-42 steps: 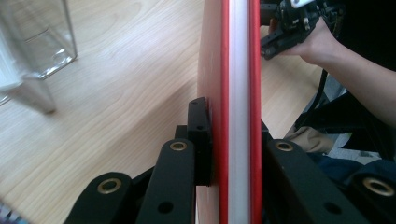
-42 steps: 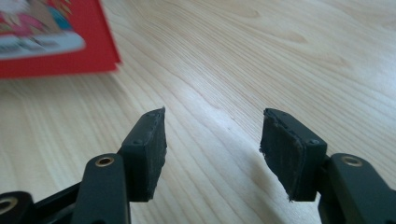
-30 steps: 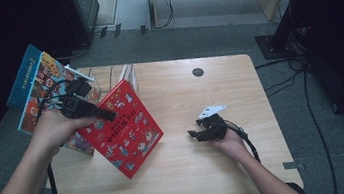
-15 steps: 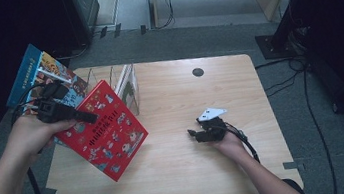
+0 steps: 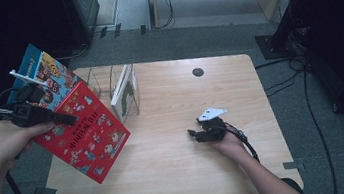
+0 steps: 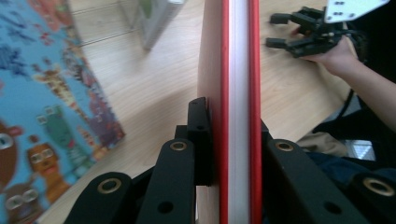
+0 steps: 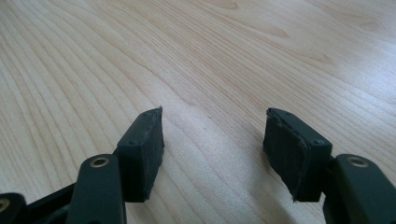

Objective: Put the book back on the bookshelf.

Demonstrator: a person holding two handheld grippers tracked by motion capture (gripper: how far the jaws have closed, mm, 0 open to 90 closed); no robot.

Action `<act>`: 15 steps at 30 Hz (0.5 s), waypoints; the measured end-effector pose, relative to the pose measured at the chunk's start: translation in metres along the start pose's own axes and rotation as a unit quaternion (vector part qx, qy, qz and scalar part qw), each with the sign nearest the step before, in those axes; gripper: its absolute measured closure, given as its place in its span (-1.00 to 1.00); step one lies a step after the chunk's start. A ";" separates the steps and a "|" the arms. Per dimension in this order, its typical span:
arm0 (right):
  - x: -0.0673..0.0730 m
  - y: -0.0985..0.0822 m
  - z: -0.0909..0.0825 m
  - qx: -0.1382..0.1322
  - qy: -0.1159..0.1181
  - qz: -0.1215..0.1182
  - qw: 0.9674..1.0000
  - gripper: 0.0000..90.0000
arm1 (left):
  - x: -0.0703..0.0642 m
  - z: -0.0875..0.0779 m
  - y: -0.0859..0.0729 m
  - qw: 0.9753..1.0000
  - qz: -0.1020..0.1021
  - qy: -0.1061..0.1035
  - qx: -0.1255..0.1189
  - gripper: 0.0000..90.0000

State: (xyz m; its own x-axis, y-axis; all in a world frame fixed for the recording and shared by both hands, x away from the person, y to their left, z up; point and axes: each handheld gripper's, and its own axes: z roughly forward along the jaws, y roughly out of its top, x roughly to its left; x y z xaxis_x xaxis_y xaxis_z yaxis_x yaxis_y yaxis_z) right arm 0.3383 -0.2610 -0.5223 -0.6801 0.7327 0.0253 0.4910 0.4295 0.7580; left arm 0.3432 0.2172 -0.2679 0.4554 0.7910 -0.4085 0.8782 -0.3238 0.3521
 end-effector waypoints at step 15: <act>0.000 0.000 0.000 0.000 0.000 0.001 1.000 -0.16 | 0.019 0.000 0.018 0.999 -0.034 0.035 0.000 0.78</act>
State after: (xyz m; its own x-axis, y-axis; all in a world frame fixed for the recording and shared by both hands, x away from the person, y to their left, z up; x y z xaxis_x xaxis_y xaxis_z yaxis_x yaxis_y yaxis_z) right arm 0.3384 -0.2604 -0.5222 -0.6783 0.7343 0.0266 0.4928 0.4278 0.7577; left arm 0.3679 0.2264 -0.2686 0.3834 0.8452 -0.3724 0.9068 -0.2681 0.3252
